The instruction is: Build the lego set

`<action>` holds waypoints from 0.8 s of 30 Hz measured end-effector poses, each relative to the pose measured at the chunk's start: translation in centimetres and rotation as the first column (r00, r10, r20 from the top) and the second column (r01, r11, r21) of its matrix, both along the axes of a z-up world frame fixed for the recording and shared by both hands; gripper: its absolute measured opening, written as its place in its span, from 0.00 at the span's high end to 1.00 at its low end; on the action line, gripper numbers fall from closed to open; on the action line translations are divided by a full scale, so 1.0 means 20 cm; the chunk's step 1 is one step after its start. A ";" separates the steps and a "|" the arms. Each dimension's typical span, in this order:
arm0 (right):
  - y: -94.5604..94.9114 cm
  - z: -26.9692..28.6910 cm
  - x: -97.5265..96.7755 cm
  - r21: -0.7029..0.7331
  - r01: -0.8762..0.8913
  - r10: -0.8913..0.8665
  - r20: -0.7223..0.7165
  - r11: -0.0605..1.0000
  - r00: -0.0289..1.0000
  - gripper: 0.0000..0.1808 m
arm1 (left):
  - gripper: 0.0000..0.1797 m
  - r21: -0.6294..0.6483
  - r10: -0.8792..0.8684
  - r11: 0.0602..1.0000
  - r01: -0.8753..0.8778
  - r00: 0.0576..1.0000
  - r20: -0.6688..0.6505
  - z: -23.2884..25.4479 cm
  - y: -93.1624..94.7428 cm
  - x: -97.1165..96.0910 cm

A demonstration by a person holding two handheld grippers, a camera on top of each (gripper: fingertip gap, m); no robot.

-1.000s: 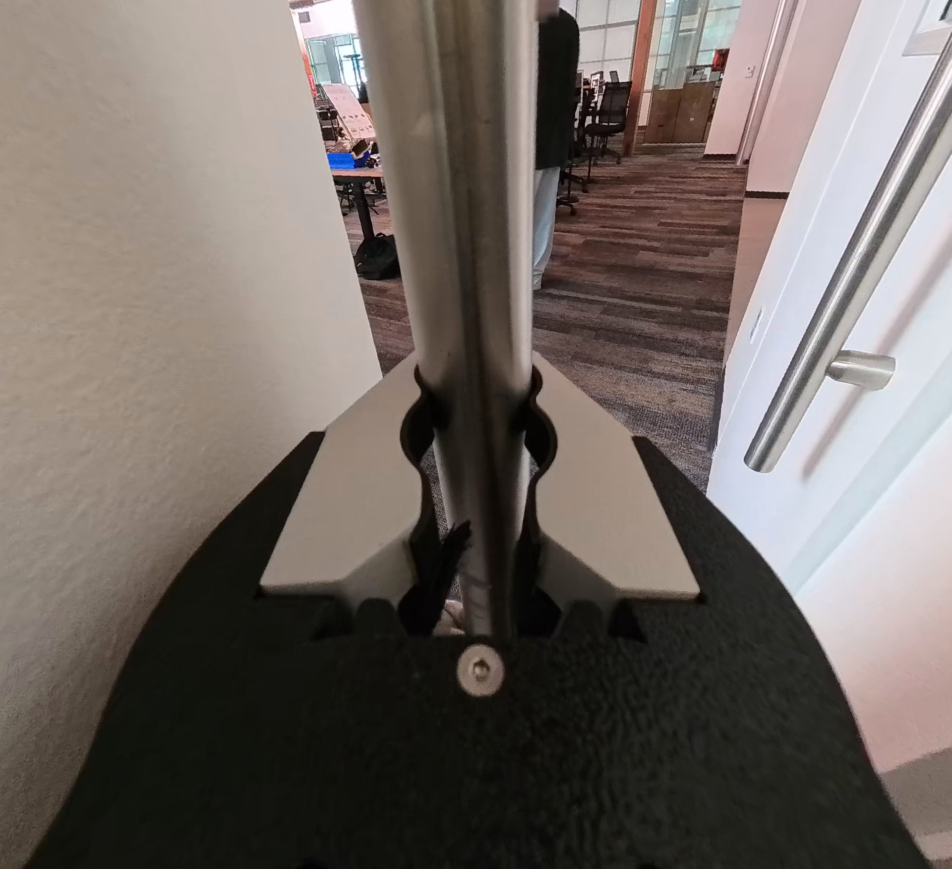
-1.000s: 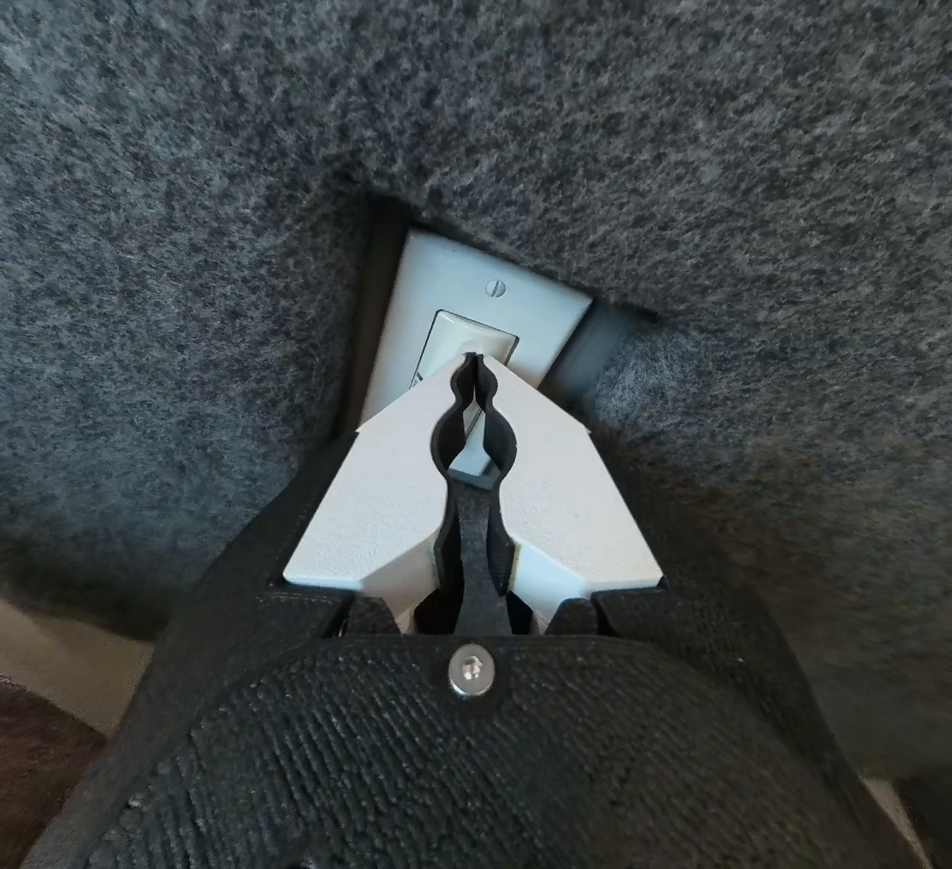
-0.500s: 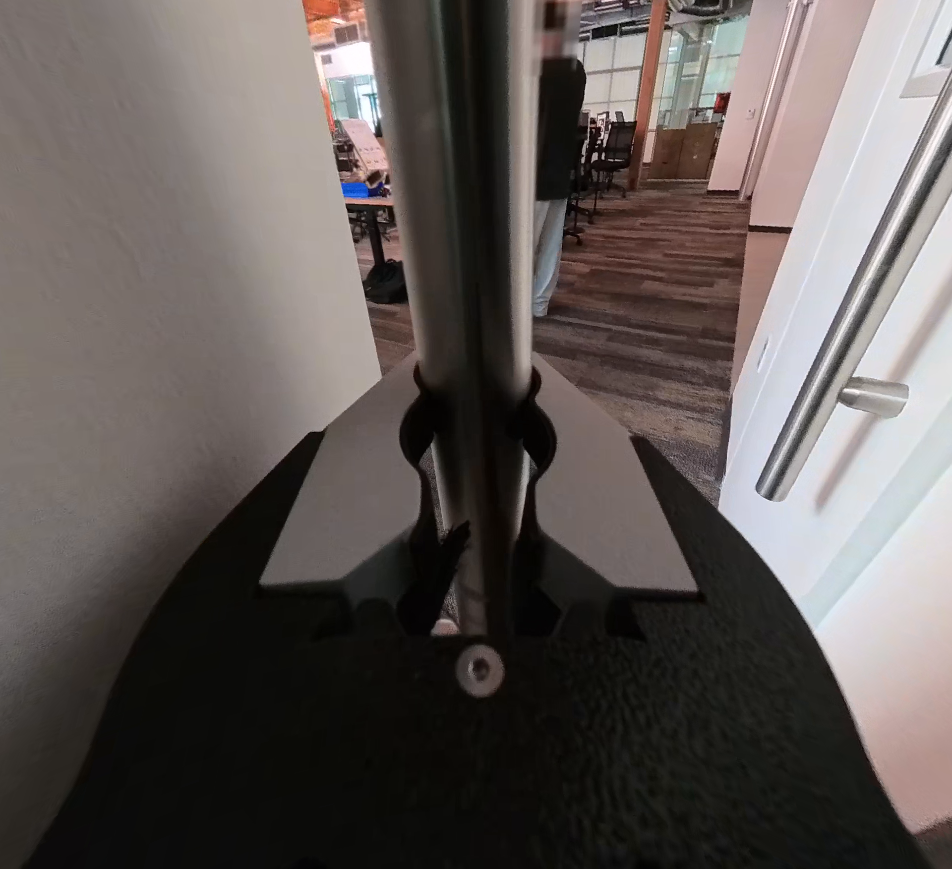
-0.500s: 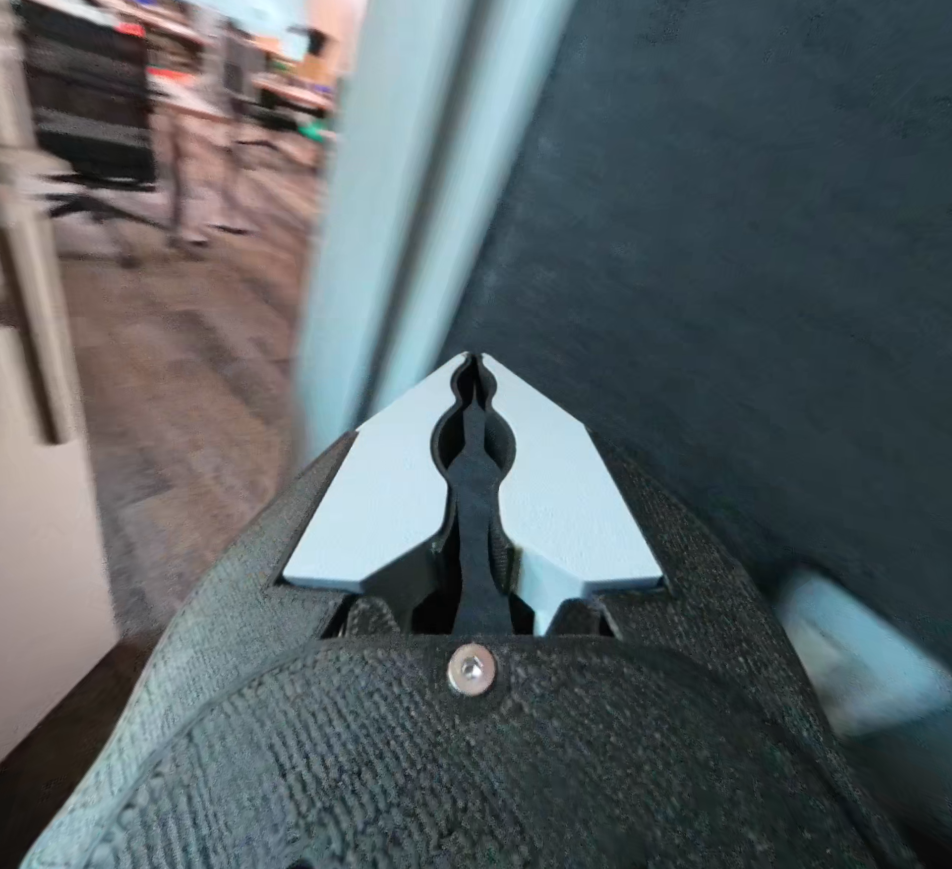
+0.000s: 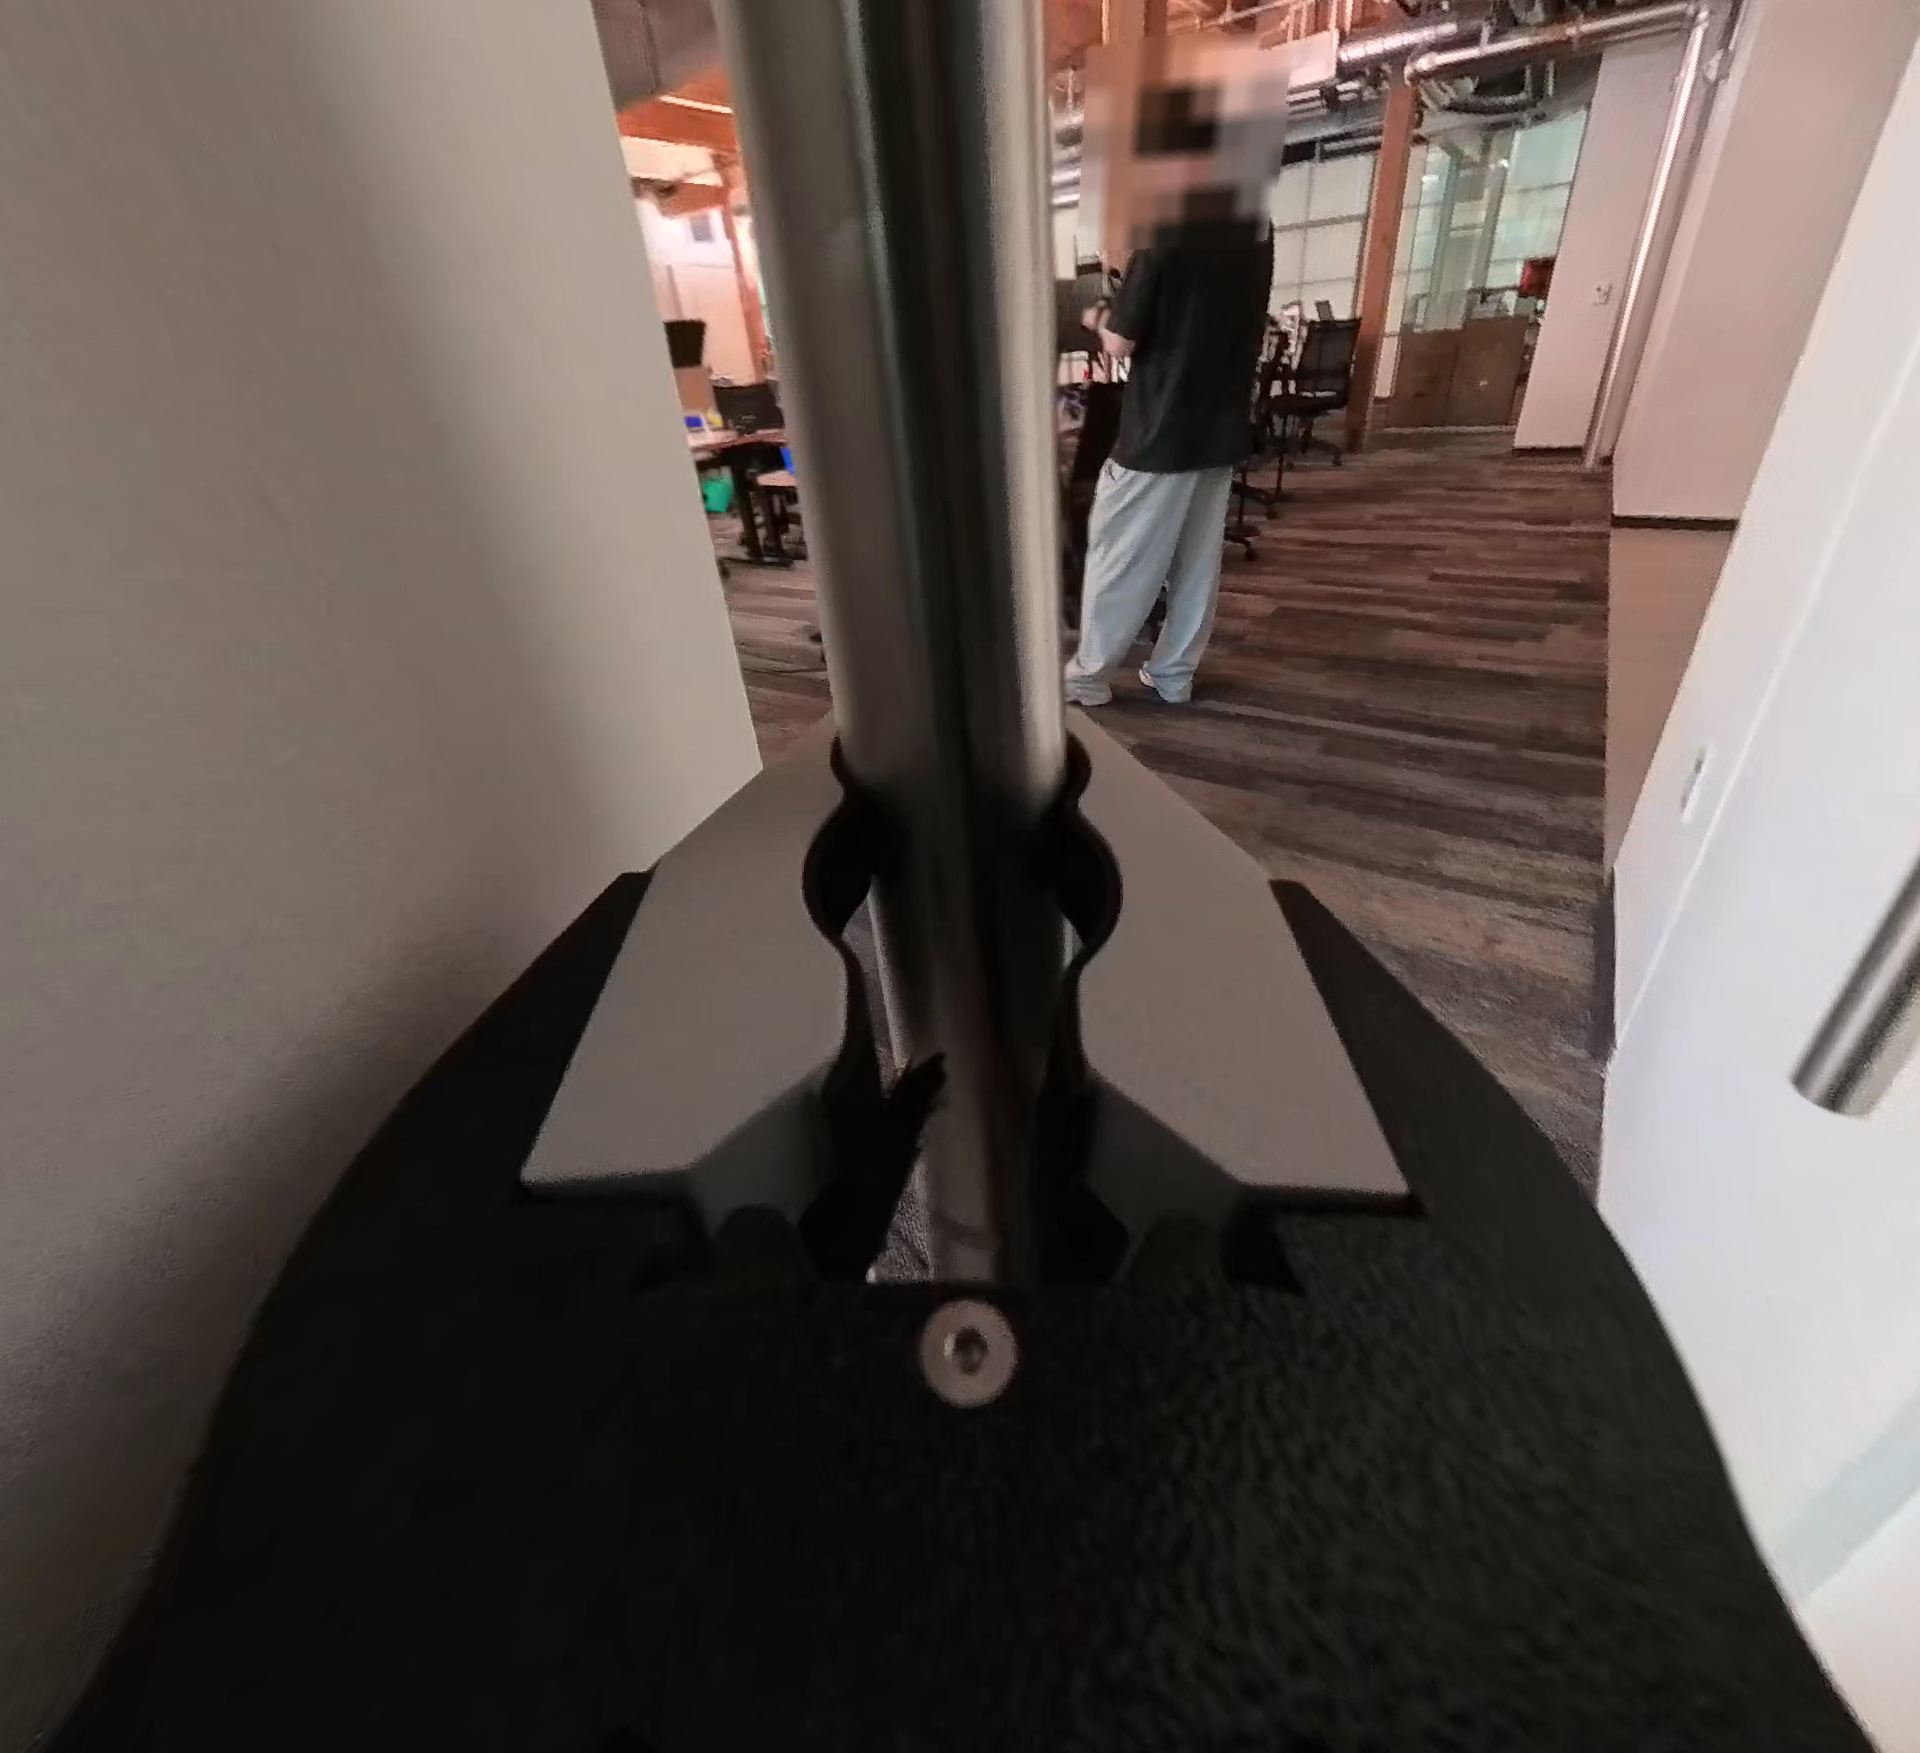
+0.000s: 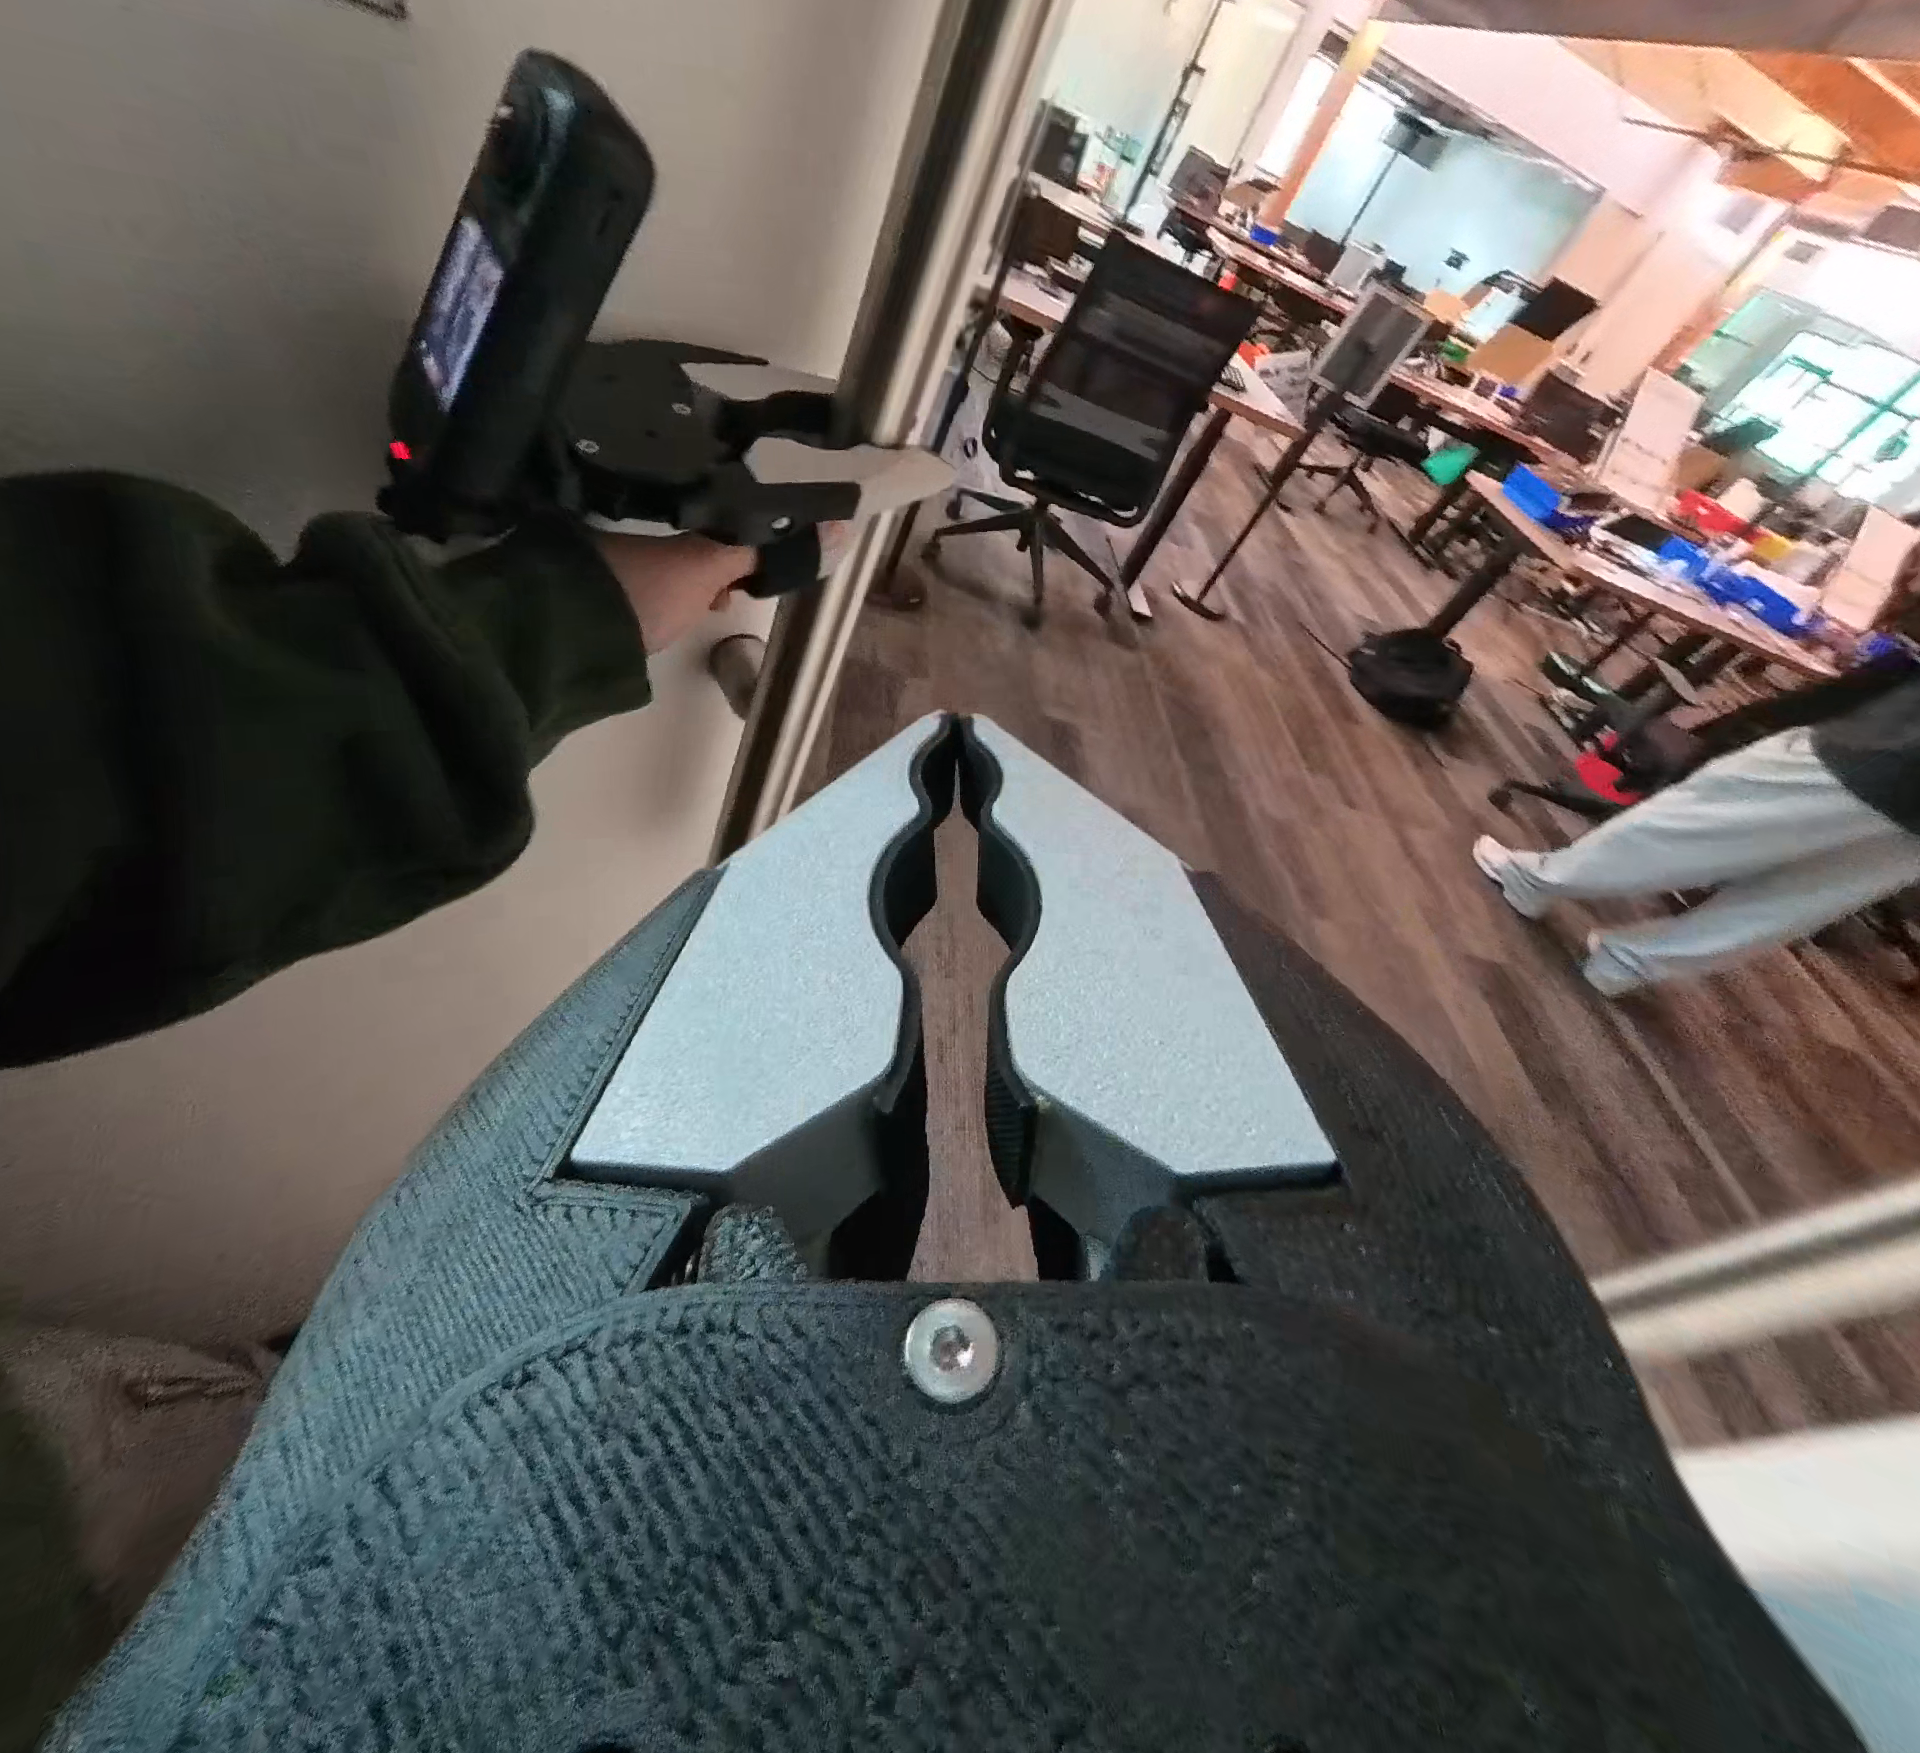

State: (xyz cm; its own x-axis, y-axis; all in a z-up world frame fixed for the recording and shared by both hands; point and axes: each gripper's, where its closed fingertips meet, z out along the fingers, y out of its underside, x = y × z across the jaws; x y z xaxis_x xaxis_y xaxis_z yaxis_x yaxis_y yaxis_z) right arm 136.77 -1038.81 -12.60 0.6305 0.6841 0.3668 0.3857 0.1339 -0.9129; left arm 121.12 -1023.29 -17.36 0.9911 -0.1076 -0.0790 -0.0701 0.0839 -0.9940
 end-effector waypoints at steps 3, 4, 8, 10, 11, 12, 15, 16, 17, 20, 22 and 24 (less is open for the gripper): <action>0.20 -0.02 -0.15 -0.012 -0.041 0.041 -0.042 0.999 0.998 1.00 | 0.84 0.007 0.037 0.999 -0.037 0.999 0.025 0.01 0.04 -0.15; 0.26 -0.02 -0.22 -0.016 -0.052 0.051 -0.053 0.999 0.997 1.00 | 0.84 0.001 0.046 0.999 -0.046 0.999 0.014 0.01 0.06 -0.20; 0.61 0.05 -0.46 0.043 -0.038 0.042 -0.093 0.998 0.995 1.00 | 0.84 -0.018 0.090 0.996 -0.090 0.996 0.003 0.01 0.12 -0.42; 0.77 0.12 -0.61 0.033 -0.069 0.073 -0.138 0.997 0.988 1.00 | 0.84 -0.018 0.120 0.993 -0.119 0.993 0.013 0.01 0.14 -0.53; 0.84 0.15 -0.69 0.040 -0.082 0.087 -0.150 0.996 0.985 1.00 | 0.84 -0.007 0.139 0.990 -0.139 0.990 0.031 0.01 0.14 -0.59; 0.91 0.19 -0.76 0.054 -0.094 0.101 -0.162 0.994 0.982 1.00 | 0.84 0.000 0.154 0.988 -0.154 0.987 0.034 0.02 0.16 -0.65; 1.03 0.24 -1.01 0.061 -0.180 0.189 -0.209 0.982 0.959 1.00 | 0.84 -0.005 0.186 0.983 -0.186 0.983 0.008 0.02 0.18 -0.80; 1.06 0.25 -1.10 0.053 -0.221 0.227 -0.217 0.974 0.949 1.00 | 0.84 -0.012 0.198 0.980 -0.198 0.980 0.008 0.02 0.18 -0.85; 1.07 0.25 -1.20 0.046 -0.265 0.269 -0.217 0.963 0.939 1.00 | 0.84 -0.021 0.211 0.977 -0.211 0.977 0.014 0.02 0.19 -0.90; 1.11 0.25 -1.47 0.036 -0.395 0.394 -0.197 0.918 0.898 1.00 | 0.84 -0.043 0.251 0.967 -0.250 0.968 0.017 0.02 0.21 -1.04; 1.14 0.27 -1.61 0.063 -0.454 0.457 -0.201 0.889 0.867 1.00 | 0.84 -0.040 0.275 0.961 -0.274 0.961 0.018 0.03 0.21 -1.12; 1.20 0.28 -1.74 0.072 -0.512 0.515 -0.217 0.856 0.830 1.00 | 0.84 -0.036 0.302 0.953 -0.301 0.953 0.024 0.03 0.21 -1.20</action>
State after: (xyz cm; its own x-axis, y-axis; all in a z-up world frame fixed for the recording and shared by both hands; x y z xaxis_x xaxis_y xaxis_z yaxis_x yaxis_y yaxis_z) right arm 101.97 -1014.84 -7.07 0.2543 0.9289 0.2692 0.0481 0.2658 -0.9628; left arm 97.05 -1018.99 -16.77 0.9796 0.1943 -0.0514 -0.0586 0.0314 -0.9978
